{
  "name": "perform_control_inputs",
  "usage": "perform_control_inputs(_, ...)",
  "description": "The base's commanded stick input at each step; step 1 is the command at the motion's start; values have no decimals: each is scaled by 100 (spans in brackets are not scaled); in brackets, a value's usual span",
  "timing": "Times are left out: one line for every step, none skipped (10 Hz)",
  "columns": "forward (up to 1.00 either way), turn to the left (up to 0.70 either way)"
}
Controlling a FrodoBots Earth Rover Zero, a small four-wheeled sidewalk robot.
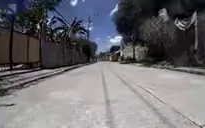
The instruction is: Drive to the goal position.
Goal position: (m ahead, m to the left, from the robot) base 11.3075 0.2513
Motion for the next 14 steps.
perform_control_inputs(100,3)
perform_control_inputs(100,4)
perform_control_inputs(100,0)
perform_control_inputs(100,6)
perform_control_inputs(100,2)
perform_control_inputs(100,0)
perform_control_inputs(100,0)
perform_control_inputs(100,0)
perform_control_inputs(100,0)
perform_control_inputs(100,0)
perform_control_inputs(100,1)
perform_control_inputs(100,2)
perform_control_inputs(100,0)
perform_control_inputs(100,0)
